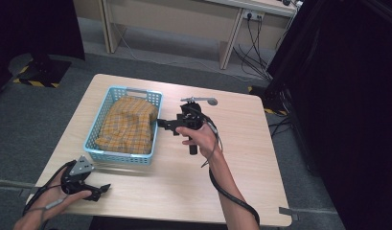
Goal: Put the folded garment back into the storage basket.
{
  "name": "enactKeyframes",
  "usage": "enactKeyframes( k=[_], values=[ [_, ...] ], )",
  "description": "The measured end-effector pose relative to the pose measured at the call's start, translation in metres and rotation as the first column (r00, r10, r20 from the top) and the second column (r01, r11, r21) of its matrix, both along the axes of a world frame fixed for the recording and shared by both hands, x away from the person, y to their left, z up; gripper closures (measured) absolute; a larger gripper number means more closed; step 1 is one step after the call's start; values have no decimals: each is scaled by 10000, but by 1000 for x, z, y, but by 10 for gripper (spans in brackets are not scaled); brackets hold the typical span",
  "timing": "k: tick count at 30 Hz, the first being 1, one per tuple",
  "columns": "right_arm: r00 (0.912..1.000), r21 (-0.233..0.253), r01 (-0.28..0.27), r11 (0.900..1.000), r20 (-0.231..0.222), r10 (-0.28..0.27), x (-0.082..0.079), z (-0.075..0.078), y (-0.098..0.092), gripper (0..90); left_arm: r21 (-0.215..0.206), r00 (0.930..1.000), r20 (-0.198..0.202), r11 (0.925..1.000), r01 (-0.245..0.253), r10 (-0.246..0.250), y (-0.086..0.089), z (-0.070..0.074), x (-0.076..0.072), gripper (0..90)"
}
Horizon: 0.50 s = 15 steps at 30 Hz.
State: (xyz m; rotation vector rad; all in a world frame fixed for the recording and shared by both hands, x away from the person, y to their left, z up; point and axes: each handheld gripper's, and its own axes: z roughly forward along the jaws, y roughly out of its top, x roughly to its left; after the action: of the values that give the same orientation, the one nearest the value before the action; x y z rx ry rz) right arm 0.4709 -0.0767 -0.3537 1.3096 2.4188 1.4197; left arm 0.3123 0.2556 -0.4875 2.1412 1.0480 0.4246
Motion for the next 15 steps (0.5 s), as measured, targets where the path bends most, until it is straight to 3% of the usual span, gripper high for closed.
enactKeyframes(
  k=[15],
  values=[
    [9999, -98, -104, 9999, 24, 104, -4, -7, -4, 89, 2, 10000, 1, 10000, 1, -1, 0, 0, 0, 0]
  ],
)
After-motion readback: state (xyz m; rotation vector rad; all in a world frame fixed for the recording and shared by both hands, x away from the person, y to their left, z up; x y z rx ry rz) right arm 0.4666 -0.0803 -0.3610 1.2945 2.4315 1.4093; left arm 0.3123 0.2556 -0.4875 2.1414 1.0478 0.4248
